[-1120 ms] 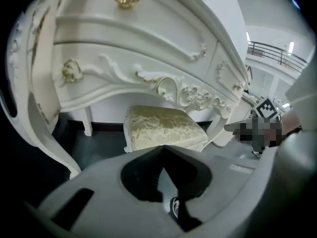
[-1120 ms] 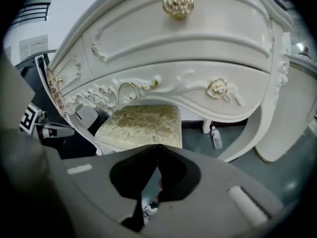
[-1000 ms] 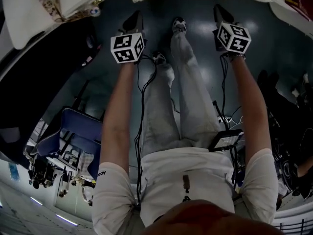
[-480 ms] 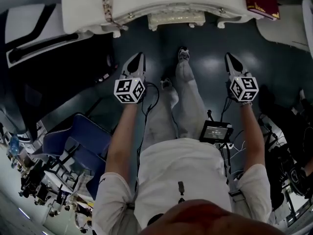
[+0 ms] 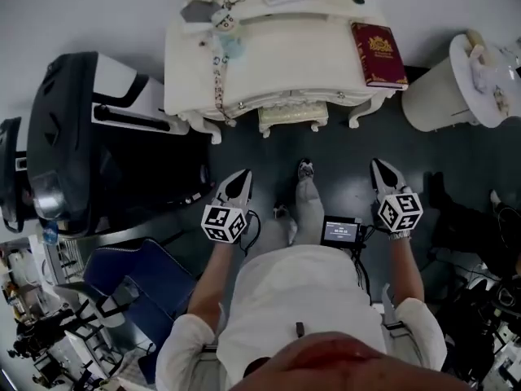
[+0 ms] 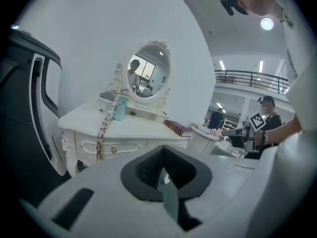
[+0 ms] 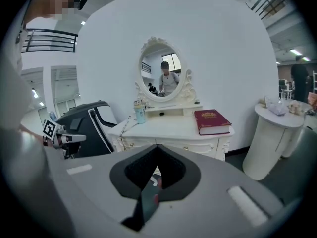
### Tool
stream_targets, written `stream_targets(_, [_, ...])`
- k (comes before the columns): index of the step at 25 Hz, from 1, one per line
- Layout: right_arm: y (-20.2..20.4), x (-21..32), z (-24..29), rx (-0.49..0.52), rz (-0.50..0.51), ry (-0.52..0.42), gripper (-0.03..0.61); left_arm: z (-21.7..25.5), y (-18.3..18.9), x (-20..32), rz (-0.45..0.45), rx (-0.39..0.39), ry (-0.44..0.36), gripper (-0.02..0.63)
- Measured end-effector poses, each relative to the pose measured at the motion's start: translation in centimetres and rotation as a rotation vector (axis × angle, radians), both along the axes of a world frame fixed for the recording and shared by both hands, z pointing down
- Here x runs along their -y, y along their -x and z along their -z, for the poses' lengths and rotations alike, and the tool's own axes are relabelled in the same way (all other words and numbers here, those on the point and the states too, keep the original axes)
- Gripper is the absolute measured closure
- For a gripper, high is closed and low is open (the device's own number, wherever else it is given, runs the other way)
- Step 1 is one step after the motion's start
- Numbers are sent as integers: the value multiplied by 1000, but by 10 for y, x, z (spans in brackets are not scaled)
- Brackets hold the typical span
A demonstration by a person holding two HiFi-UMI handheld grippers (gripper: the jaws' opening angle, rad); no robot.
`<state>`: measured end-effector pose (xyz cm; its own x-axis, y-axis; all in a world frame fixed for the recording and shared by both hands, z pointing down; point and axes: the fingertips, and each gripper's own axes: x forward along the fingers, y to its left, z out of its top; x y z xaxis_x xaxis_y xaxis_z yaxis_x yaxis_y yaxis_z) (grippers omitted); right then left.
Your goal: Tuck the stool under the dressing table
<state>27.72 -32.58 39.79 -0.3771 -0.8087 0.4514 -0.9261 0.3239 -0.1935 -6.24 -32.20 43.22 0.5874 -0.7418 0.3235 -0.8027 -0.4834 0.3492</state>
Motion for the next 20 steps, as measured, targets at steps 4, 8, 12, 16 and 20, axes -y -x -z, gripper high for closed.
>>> stream_targets(4, [3, -30, 60, 26, 4, -30, 572, 61, -1, -25, -51, -12, -70, 606])
stream_targets(8, [6, -43, 126, 39, -5, -105, 572, 118, 3, -42, -93, -40, -142, 606])
stream_targets(12, [7, -61, 179, 116, -56, -166, 572, 156, 12, -57, -86, -56, -177, 606])
stream_targets(16, [14, -66, 216, 283, -82, -218, 572, 189, 17, -56, -25, -93, -226, 606])
stream_targets(20, [31, -67, 227, 361, -61, -246, 572, 225, -2, -57, 7, -149, -293, 606])
